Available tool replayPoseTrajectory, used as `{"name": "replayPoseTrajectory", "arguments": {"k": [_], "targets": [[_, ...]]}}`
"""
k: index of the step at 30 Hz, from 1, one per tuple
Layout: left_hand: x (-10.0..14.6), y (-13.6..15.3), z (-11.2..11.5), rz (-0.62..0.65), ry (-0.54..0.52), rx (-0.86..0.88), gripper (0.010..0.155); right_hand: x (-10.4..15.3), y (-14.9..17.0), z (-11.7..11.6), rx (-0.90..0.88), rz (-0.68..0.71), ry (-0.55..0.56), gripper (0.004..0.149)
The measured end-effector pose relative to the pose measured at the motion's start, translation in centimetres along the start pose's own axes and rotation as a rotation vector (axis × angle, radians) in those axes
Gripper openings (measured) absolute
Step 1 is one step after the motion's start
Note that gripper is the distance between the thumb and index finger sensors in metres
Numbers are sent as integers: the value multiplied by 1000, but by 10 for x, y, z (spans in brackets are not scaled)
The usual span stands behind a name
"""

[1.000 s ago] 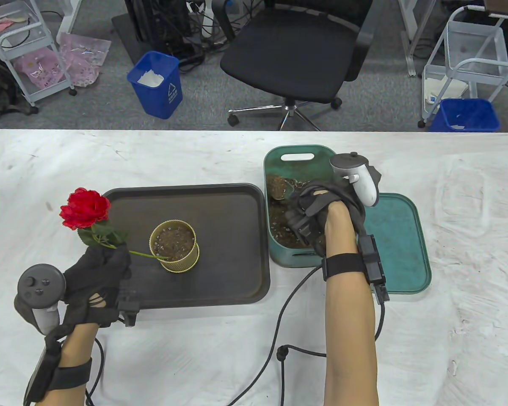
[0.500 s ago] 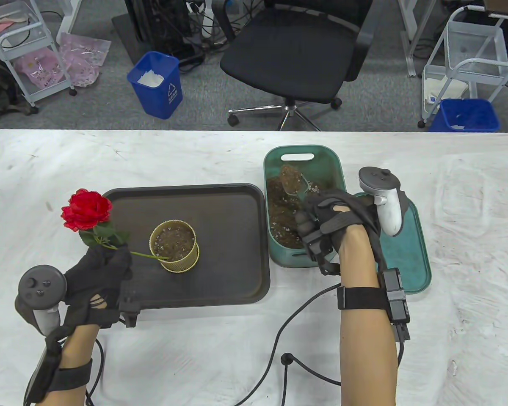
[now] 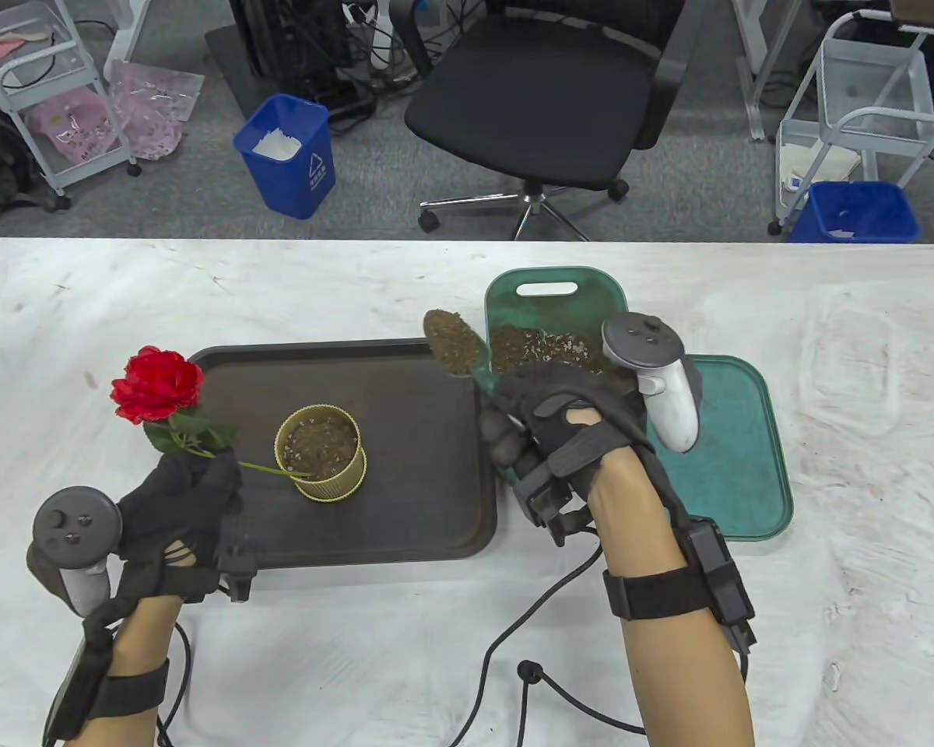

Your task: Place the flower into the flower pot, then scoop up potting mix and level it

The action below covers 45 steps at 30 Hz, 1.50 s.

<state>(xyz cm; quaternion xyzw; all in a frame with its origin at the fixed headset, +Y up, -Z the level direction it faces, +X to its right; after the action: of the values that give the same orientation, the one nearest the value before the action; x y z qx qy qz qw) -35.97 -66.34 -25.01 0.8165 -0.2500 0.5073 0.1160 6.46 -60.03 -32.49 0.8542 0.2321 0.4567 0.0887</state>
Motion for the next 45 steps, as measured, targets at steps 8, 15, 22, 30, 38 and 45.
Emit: {"name": "replayPoseTrajectory", "arguments": {"k": [8, 15, 22, 30, 38, 45], "targets": [[0, -1, 1, 14, 7, 0, 45, -41, 10, -71, 88, -35, -172, 55], [1, -2, 1, 16, 8, 0, 45, -79, 36, -105, 182, -148, -198, 55], [1, -2, 2, 16, 10, 3, 45, -91, 30, -112, 378, -183, -39, 53], [1, -2, 2, 15, 9, 5, 45, -86, -7, -130, 873, -99, 276, 48], [1, -2, 2, 16, 9, 1, 45, -70, -21, -163, 1208, 24, 392, 49], [1, -2, 2, 13, 9, 3, 45, -56, -26, -173, 1396, 61, 466, 52]]}}
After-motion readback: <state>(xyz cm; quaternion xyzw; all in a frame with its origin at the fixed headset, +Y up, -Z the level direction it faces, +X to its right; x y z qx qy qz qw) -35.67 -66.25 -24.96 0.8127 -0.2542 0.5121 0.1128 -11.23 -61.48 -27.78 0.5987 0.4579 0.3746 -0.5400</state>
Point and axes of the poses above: the tracker on the back of each hand, its own y axis roughly to the little-finger side, its own x axis roughly from the fingertips to the wrist, z = x × y, the point moved 4 cm from there along -x, roughly from the wrist to the fingertips, and after that the axes turned 10 degrees about -y, right-handed, at the moved point
